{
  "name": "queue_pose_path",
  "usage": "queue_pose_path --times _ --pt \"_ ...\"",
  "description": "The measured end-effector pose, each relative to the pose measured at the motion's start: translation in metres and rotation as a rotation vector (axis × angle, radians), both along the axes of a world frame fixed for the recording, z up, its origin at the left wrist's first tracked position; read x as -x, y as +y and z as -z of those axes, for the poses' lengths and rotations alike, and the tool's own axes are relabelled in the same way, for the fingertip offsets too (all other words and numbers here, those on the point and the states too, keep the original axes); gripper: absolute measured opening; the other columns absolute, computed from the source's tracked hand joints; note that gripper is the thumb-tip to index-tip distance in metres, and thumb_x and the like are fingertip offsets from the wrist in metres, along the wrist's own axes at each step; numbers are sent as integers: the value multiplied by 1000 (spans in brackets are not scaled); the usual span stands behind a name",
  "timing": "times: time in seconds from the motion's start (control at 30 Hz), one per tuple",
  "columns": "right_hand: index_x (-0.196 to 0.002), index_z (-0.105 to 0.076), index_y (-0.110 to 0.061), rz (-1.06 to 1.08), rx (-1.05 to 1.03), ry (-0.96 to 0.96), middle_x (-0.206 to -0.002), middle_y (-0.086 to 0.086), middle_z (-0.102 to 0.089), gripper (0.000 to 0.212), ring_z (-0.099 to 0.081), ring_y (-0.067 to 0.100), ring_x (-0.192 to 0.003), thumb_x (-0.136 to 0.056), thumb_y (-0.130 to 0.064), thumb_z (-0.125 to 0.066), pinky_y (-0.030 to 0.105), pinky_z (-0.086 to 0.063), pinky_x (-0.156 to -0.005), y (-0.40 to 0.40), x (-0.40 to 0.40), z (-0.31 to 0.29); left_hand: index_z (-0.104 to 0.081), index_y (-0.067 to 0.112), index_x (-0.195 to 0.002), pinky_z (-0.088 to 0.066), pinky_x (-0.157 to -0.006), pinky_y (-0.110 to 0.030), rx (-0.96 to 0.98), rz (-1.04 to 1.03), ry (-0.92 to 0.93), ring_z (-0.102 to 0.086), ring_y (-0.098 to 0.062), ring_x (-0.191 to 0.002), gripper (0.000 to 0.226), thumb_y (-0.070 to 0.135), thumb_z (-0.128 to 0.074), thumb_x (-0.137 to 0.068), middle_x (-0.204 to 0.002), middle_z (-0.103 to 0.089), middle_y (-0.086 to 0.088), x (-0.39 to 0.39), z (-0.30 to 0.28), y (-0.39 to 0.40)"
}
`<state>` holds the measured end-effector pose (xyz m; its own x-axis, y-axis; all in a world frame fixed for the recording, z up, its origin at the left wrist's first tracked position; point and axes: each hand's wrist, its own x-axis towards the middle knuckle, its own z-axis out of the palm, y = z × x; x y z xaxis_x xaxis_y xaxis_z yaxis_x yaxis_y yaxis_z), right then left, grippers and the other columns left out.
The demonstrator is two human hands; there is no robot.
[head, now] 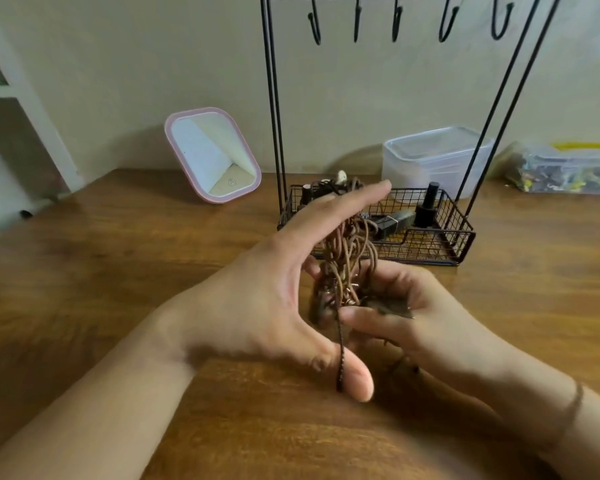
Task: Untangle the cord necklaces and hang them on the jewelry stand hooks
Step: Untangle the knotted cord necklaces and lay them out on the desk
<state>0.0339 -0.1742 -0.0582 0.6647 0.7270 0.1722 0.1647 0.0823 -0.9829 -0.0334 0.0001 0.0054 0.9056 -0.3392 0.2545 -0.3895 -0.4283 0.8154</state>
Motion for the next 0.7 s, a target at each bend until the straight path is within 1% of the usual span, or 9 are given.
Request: queue_pose_path --times 0.07,0.13,0.17,0.3,0.4,0.47,0.5,0.6,0.7 --pt "-111 -66 -6 -14 79 -119 -106 15 -70 20 -69 30 -98 -91 -4 -66 41 -59 -84 4 4 2 -47 30 -141 -43 -71 -9 199 -36 100 -53 -9 -122 54 29 -65 -89 -135 -55 11 -5 -1 -6" --pt "-111 -65 -15 -17 147 -250 -104 2 -70 17 -68 18 -96 -94 -11 -65 34 -55 -84 7 8 3 -55 32 -111 -40 -62 -11 266 -120 187 -58 -24 -97 14 33 -51 -98 -100 -58 11 -13 3 -12" --pt "-107 -64 -23 -11 178 -303 -101 -9 -69 15 -66 9 -93 -95 -14 -64 27 -52 -81 8 10 2 -50 34 -91 -37 -63 -12 273 -125 184 -56 -19 -80 8 38 -51 -97 -87 -52 11 -19 5 -21" --pt "-90 -48 -46 52 313 -608 -92 -33 -55 8 -53 -7 -88 -94 -41 -54 13 -40 -80 15 17 2 -50 23 -82 -33 -64 -14 210 -121 213 -52 -2 -81 40 61 -62 -80 -79 -51 12 -31 20 -27" --pt "-106 -56 -38 59 561 -835 -115 -16 -58 39 -51 6 -112 -82 -68 -52 30 -39 -102 12 10 6 -61 32 -105 -47 -83 -17 254 -127 109 -54 -20 -128 105 93 -69 -19 -94 -65 15 -32 40 -7" --pt "-107 -56 -37 61 695 -844 -111 -19 -55 53 -47 3 -106 -74 -77 -60 18 -36 -98 7 5 1 -49 38 -135 -39 -111 -34 370 -75 -8 -40 -26 -141 108 84 -77 -41 -132 -52 2 -25 47 -12" --pt "-103 -54 -37 69 768 -799 -104 -22 -52 54 -44 -2 -94 -70 -77 -65 8 -34 -88 4 5 -3 -49 37 -137 -36 -113 -41 463 -65 15 -38 -29 -142 103 79 -79 -48 -136 -47 -3 -24 47 -12" --pt "-104 -48 -38 38 910 -676 -101 -29 -45 55 -38 -11 -87 -66 -71 -71 4 -25 -83 -11 -5 -10 -60 37 -129 -44 -95 -43 676 -9 13 -51 -32 -120 96 77 -82 -44 -129 -52 -6 -30 55 -2" --pt "-144 -24 -51 -64 845 -541 -138 -33 -30 97 -24 -8 -131 -62 -70 -74 19 -23 -113 -29 -18 -15 -52 32 -140 -50 -80 -39 852 57 57 -54 -19 -90 109 70 -87 -44 -122 -49 0 -28 51 -1"
